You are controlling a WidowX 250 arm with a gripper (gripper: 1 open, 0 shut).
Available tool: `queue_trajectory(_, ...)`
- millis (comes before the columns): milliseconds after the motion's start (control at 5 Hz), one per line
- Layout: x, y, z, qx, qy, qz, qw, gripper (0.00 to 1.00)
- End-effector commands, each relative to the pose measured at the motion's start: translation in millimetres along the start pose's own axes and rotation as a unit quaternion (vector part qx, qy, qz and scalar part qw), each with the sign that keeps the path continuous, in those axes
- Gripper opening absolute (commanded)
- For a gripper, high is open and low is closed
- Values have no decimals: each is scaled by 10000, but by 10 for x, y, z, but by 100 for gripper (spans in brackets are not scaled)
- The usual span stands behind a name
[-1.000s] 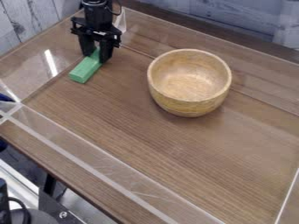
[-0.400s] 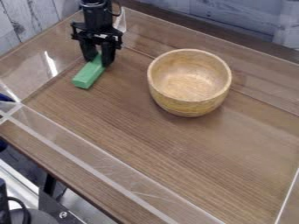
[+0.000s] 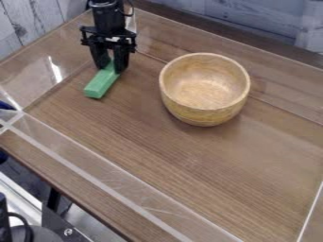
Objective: Put the green block in the brown bowl
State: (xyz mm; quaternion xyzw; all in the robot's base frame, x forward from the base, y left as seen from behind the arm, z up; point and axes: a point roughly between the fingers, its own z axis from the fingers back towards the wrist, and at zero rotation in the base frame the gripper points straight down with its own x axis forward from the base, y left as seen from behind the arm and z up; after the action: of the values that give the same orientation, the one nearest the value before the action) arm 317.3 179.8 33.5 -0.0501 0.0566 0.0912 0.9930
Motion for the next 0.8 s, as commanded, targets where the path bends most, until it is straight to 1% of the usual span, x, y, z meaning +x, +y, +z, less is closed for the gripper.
queue_trajectory(0, 67, -74, 567, 138, -658, -105, 9977, 0)
queue_trajectory(200, 74, -193, 826, 26, -848, -159, 9963, 0)
queue_trajectory(400, 82, -390, 1050, -114, -965, -338, 9947, 0)
queue_trajectory(600, 53, -572, 1236, -276, -1028, -556, 9928, 0)
